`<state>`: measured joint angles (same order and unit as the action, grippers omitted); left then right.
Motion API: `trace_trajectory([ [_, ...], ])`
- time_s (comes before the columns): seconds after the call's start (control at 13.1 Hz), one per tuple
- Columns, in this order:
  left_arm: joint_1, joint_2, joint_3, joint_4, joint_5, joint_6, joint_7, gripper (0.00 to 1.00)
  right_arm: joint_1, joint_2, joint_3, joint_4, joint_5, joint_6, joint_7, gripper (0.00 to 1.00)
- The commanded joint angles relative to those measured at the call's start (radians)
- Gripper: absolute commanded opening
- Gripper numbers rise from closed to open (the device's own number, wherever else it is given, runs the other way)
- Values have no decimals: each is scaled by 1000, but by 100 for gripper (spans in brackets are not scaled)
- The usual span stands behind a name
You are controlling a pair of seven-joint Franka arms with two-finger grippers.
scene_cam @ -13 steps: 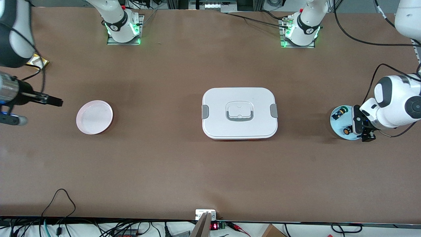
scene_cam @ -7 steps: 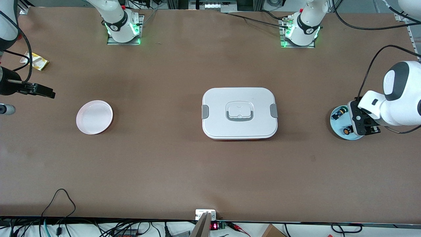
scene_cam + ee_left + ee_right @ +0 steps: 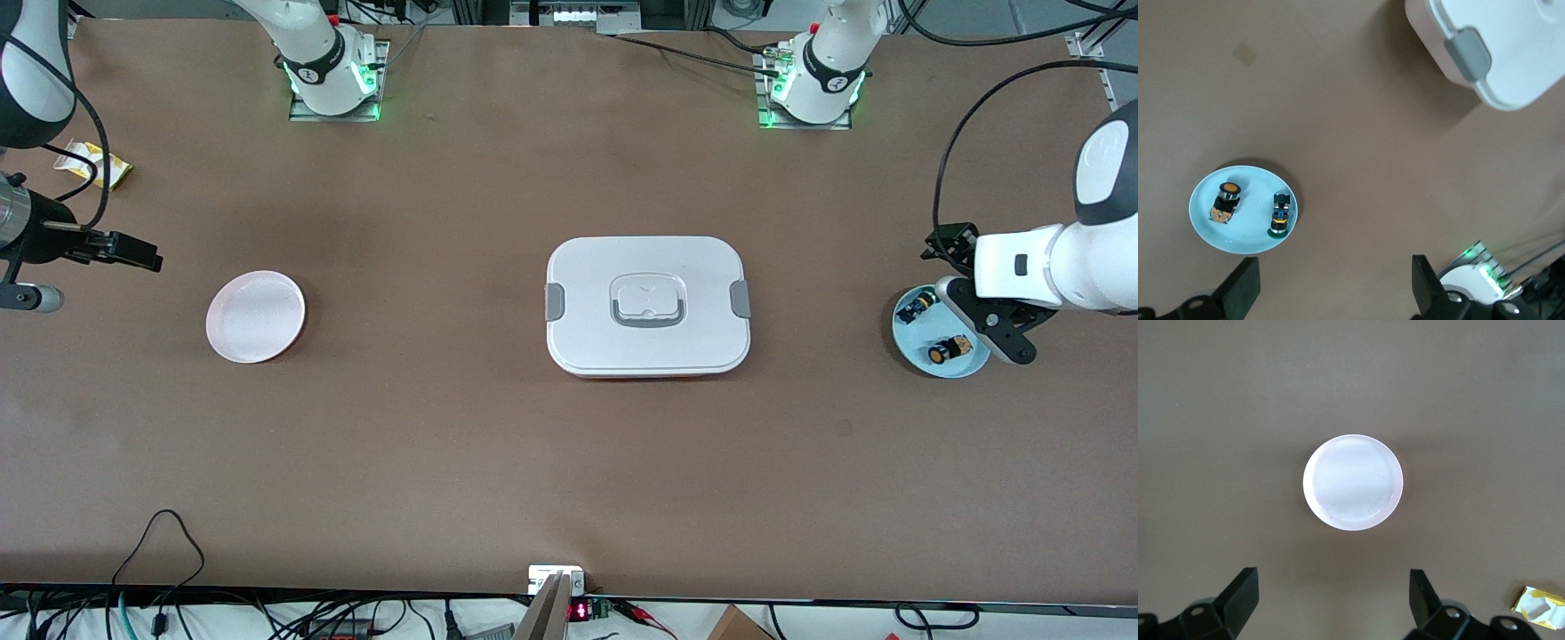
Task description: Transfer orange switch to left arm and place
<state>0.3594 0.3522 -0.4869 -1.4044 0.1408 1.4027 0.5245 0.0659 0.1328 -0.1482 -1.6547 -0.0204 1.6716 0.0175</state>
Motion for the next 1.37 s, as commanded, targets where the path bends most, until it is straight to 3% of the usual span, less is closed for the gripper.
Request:
trace_trajectory([
  [0.0,-94,-128,125,-69,-87,71,-331,100,0,-78,7,-93,-1,46,-21,100],
  [0.23,-224,-257,262,-226,-104,267,-694,100,20,-84,7,-48,-1,-30,-21,100],
  [0.38,-346,-326,406,-330,-107,364,-680,100,22,-82,9,2,0,-76,-22,100],
  [0.53,-430,-345,490,-353,-104,369,-518,100,20,-82,9,9,5,-76,-22,100],
  [1.3,-421,-357,490,-367,-106,291,-523,100,28,-68,15,64,14,-79,-25,100],
])
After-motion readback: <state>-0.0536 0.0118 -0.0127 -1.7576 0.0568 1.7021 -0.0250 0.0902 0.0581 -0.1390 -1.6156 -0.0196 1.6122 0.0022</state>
